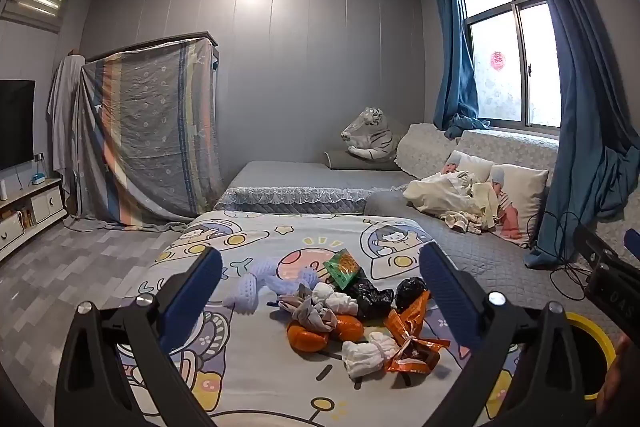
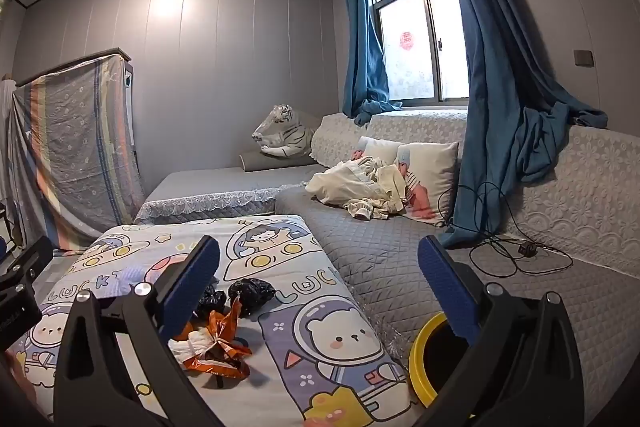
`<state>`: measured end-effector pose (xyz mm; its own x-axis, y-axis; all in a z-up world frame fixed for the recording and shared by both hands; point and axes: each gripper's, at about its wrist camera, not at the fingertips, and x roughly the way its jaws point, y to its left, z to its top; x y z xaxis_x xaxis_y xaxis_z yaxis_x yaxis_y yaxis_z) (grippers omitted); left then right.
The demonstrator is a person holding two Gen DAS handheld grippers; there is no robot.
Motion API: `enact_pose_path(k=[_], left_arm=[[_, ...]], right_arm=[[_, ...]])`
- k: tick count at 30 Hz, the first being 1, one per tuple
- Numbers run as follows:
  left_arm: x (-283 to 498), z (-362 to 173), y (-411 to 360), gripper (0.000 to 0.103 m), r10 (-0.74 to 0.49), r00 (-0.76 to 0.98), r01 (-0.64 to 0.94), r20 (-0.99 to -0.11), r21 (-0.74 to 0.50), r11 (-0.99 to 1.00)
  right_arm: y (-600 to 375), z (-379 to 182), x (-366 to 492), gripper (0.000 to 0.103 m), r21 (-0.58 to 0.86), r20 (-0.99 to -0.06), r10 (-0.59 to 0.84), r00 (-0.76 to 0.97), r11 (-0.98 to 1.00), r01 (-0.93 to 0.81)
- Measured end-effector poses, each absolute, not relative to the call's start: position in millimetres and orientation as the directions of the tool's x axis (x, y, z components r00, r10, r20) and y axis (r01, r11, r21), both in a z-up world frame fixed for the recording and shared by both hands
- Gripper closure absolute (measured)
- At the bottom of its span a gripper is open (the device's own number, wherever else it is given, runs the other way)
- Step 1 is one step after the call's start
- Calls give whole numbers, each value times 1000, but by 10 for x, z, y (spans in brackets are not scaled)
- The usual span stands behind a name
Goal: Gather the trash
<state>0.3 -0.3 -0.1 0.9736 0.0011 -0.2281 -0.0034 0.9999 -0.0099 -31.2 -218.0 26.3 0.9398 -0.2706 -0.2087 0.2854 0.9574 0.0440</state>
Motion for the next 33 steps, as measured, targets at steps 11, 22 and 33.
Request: enact_pose_path(k=[11, 22, 33], left_arm=[[4, -33, -3, 8, -8, 970, 3, -242, -21, 1000], [65, -99, 4, 8, -8, 969, 1, -246, -27, 1000], [76, -113, 6, 8, -12, 968, 4, -251, -32, 999]], right_arm=[[-2171, 238, -255, 8, 57, -213, -267, 940, 957, 284], [-2187, 246, -286, 8, 59, -213, -271, 939, 955, 289], [-2202, 245, -290, 8, 62, -212, -272, 939, 955, 291]])
